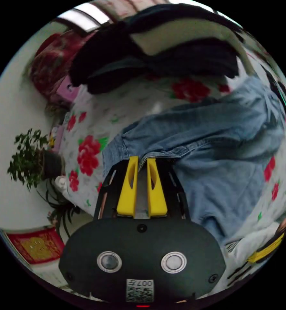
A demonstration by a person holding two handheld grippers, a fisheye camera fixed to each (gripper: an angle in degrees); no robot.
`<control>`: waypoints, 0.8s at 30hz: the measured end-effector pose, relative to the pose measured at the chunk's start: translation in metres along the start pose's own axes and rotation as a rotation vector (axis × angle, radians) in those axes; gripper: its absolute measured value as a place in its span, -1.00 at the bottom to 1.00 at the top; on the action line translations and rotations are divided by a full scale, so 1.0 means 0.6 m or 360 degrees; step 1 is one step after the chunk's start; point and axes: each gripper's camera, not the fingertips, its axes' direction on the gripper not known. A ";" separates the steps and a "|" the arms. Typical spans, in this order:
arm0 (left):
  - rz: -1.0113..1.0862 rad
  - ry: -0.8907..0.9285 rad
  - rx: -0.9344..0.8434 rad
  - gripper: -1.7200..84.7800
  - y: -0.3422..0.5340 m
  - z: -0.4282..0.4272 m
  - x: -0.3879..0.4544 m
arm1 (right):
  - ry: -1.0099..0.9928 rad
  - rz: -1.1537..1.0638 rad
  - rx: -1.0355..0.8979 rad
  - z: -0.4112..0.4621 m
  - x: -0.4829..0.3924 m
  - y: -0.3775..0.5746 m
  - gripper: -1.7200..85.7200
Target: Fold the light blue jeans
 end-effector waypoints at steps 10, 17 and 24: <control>-0.0882 0.0489 -0.0032 -0.72 0.251 0.002 -0.104 | 0.0565 0.1804 0.0948 -0.275 0.247 0.362 -0.84; -0.1086 0.0733 -0.0207 -0.66 0.277 0.053 -0.079 | 0.0578 0.2327 0.1491 -0.356 0.283 0.511 -0.80; -0.0675 0.0371 -0.0340 -0.92 0.177 0.032 -0.053 | 0.0366 0.2292 0.1544 -0.378 0.326 0.476 -0.94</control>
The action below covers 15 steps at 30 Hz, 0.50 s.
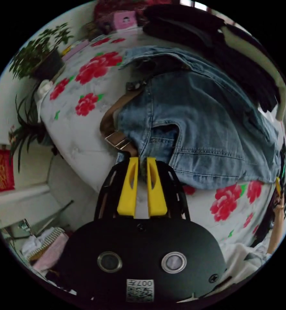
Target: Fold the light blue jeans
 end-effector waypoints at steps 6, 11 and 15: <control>0.0004 0.0092 0.0346 -0.98 0.041 -0.189 -0.086 | -0.0146 -0.0618 0.0040 -0.136 -0.117 0.070 -0.96; 0.0088 -0.0035 0.0418 -0.98 0.138 -0.263 -0.121 | 0.0107 -0.0978 -0.0055 -0.230 -0.135 0.227 -0.97; 0.0014 -0.0039 0.0064 -0.98 0.191 -0.145 -0.129 | 0.0593 -0.0728 -0.0364 -0.189 -0.031 0.346 -0.96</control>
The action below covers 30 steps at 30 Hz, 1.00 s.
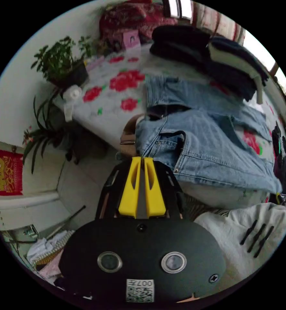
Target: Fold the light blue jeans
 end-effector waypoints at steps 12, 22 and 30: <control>0.0063 0.0066 0.0235 -0.98 -0.015 -0.065 0.071 | 0.0196 -0.0109 0.0094 0.014 -0.066 0.014 -0.91; 0.0396 0.0146 0.0257 -0.94 -0.262 -0.080 0.199 | 0.0124 -0.0709 0.0114 0.089 -0.265 -0.220 -0.83; 0.0525 -0.0021 0.0135 -0.80 -0.542 -0.042 0.224 | 0.0443 -0.0988 -0.0109 0.199 -0.367 -0.479 -0.78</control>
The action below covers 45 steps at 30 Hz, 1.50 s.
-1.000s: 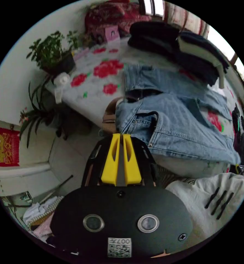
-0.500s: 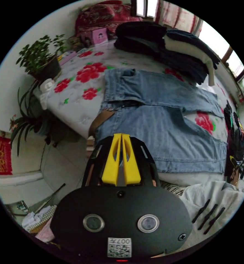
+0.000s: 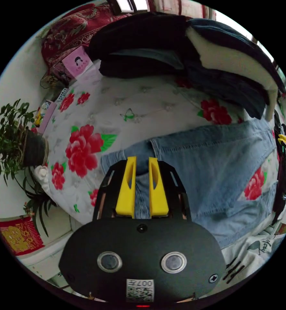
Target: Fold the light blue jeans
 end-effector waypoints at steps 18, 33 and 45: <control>0.0119 0.0270 0.0030 -0.97 0.002 0.001 -0.054 | -0.0014 -0.0065 -0.0070 0.116 0.049 -0.092 -0.94; -0.0131 0.0380 0.0512 -0.95 0.563 -0.275 -0.048 | -0.0030 0.0098 0.0720 -0.211 -0.078 0.455 -0.95; -0.0485 0.0361 0.0133 -0.87 0.714 -0.157 -0.023 | -0.0389 0.1050 0.0369 -0.036 -0.041 0.716 -0.80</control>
